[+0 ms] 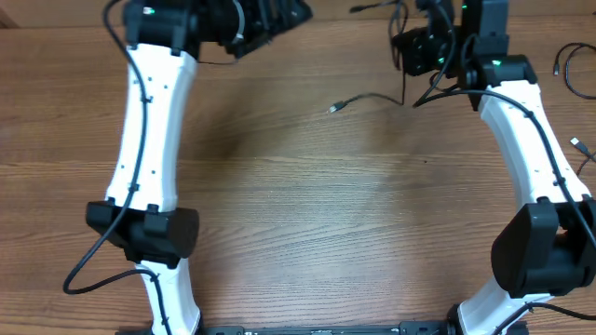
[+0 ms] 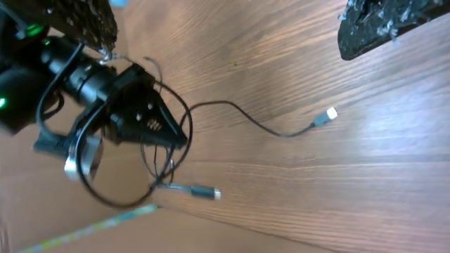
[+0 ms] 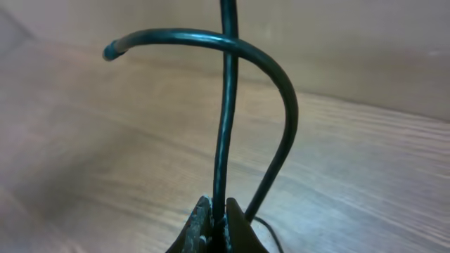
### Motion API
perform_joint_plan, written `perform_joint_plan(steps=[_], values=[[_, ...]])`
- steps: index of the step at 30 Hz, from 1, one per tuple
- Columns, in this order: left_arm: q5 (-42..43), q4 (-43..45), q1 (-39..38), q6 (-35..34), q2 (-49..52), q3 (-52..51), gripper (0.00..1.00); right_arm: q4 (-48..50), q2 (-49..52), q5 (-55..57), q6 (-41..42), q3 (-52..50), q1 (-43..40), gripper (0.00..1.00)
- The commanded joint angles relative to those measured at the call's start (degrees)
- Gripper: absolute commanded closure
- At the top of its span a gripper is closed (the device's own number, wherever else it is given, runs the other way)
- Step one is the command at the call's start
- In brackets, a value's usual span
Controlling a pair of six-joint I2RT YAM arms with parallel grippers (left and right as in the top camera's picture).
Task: Untangle cables
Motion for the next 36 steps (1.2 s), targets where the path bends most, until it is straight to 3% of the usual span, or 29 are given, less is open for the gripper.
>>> perform_joint_plan(steps=[1,4,8,14,24,31,34,36], values=[[-4.13,2.29,-4.79,-0.61,0.50,0.52,0.00,1.42,-0.02,-2.32,2.89,0.50,-0.24,0.96],[-9.09,3.69,-7.58,-4.33,1.16,0.52,0.00,1.53,-0.02,-2.23,3.93,0.50,-0.24,0.96],[-22.51,4.11,-11.98,-6.60,2.95,0.50,0.01,1.53,-0.02,-2.10,5.68,0.50,-0.24,0.96],[-29.18,7.06,-15.06,-11.19,5.22,0.50,0.05,0.96,-0.02,3.69,10.54,0.50,-0.24,0.96],[-33.99,9.53,-15.26,-15.26,5.22,0.50,0.07,0.81,-0.02,12.85,20.79,0.50,-0.24,0.96],[-34.01,11.67,-15.43,-15.21,5.22,0.50,0.04,-4.57,0.15,16.98,34.05,0.37,2.45,0.96],[-33.99,11.58,-14.84,-14.82,5.22,0.50,0.04,-8.66,1.46,25.55,34.69,0.02,6.73,0.96],[-33.97,11.61,-14.47,-14.84,5.22,0.50,0.04,-13.05,4.17,39.74,34.14,0.00,9.90,0.96]])
